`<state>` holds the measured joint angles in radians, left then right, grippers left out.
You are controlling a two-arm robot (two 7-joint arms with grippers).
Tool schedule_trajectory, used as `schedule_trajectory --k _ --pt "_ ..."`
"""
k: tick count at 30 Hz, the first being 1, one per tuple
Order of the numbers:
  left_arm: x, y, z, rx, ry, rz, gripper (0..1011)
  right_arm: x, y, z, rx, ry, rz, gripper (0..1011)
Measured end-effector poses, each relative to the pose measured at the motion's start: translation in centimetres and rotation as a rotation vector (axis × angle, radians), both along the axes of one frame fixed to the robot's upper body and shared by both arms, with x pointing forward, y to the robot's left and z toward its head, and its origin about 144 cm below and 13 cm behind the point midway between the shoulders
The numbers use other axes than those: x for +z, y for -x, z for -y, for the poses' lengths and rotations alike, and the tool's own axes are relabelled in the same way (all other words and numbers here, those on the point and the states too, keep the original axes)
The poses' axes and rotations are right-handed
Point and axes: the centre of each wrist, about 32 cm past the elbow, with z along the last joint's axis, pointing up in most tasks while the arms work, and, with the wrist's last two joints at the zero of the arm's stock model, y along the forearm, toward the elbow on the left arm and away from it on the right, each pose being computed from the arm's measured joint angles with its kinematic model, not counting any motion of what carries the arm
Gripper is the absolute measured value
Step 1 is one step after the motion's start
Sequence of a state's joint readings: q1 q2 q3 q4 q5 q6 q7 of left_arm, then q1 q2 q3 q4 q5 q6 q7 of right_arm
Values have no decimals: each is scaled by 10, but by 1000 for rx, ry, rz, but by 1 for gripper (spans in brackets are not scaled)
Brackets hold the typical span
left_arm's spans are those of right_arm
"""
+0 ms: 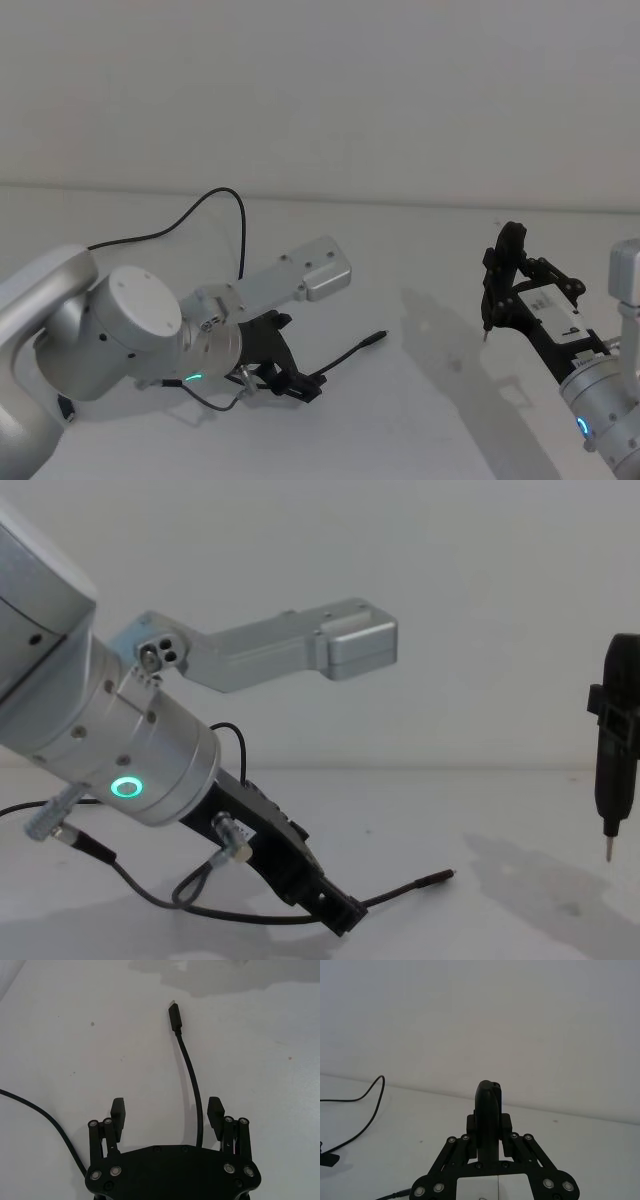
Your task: Pick up the data cable with the one hand.
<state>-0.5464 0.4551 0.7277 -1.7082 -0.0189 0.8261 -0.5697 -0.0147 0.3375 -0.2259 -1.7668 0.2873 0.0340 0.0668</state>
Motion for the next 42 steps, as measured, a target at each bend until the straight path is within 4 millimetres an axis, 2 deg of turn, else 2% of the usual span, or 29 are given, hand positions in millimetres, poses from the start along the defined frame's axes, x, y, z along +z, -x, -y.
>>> schedule_trajectory --k 42 --pt "-8 -5 19 51 -28 -4 1001 0 0 0 0 0 0 268"
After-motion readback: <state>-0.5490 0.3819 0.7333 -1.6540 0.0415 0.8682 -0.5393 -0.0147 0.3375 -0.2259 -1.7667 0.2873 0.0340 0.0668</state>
